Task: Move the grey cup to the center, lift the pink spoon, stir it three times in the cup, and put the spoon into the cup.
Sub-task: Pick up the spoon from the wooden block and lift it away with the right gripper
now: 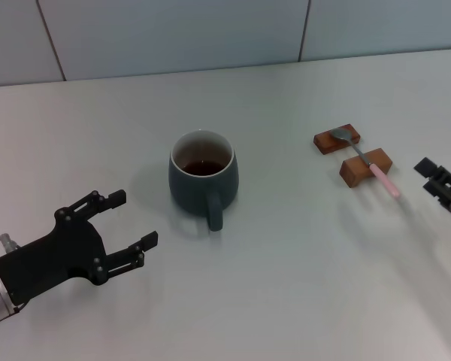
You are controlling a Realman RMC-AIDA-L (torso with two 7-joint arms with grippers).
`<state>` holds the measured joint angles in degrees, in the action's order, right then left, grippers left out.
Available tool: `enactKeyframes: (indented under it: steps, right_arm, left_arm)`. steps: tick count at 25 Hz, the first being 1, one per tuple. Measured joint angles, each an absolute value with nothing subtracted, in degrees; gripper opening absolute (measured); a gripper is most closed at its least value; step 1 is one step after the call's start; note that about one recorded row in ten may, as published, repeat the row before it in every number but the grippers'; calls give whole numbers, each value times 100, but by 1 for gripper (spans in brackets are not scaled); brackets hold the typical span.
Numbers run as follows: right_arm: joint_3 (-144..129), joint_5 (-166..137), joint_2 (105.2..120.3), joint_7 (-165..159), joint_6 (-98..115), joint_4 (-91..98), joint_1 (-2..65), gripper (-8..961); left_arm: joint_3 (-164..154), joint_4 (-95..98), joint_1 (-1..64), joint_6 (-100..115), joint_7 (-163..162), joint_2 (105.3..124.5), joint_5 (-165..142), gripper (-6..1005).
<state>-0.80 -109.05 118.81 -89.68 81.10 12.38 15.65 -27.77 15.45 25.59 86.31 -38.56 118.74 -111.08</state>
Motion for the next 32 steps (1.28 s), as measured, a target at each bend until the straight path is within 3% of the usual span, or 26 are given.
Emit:
enactKeyframes:
  steps: [32]
  right_arm:
    - [-300,-11061,11910,-9030,7340,943,1944,735]
  left_arm:
    - [-2808,1512,2552,8634,-3803,11874,-11109,844]
